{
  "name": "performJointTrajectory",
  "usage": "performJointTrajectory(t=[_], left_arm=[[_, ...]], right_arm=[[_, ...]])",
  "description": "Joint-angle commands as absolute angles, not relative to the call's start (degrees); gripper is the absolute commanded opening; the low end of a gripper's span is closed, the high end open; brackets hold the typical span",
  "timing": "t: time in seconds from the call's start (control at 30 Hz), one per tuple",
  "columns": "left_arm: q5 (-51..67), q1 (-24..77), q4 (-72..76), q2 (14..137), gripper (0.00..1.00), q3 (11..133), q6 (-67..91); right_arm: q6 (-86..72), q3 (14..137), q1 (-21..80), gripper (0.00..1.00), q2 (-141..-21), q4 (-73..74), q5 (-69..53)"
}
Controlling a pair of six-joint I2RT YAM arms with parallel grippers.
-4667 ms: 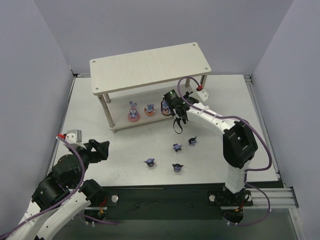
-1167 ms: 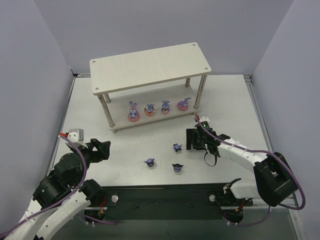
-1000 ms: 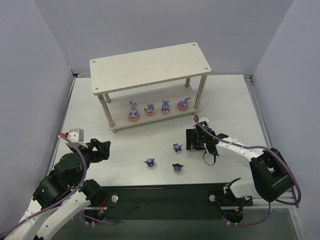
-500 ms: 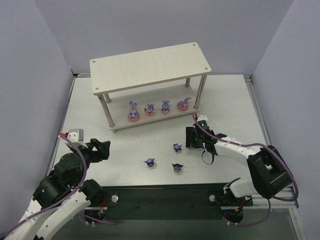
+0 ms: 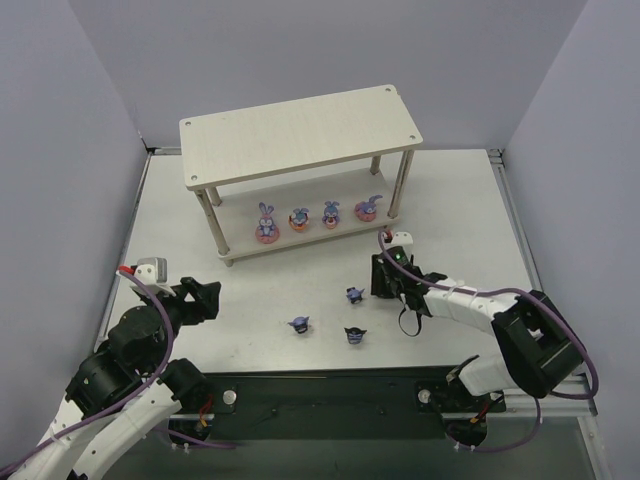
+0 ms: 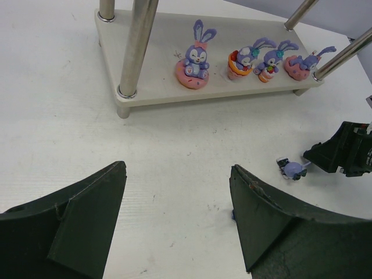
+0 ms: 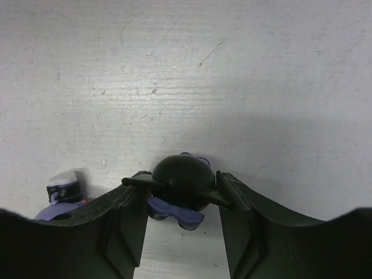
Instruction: Place and organize the plastic toys onto the shelf
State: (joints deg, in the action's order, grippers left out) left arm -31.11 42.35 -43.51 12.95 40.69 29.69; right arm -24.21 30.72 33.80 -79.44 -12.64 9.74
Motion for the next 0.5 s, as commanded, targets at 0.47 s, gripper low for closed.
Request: performJointTrajectory(t=[0.47], left_arm=[[-31.38,42.63,-42.01,13.36,0.82,40.87,29.18]], right_arm=[[-47.19,29.88,41.22,0.63,-86.04,-8.35,32.87]])
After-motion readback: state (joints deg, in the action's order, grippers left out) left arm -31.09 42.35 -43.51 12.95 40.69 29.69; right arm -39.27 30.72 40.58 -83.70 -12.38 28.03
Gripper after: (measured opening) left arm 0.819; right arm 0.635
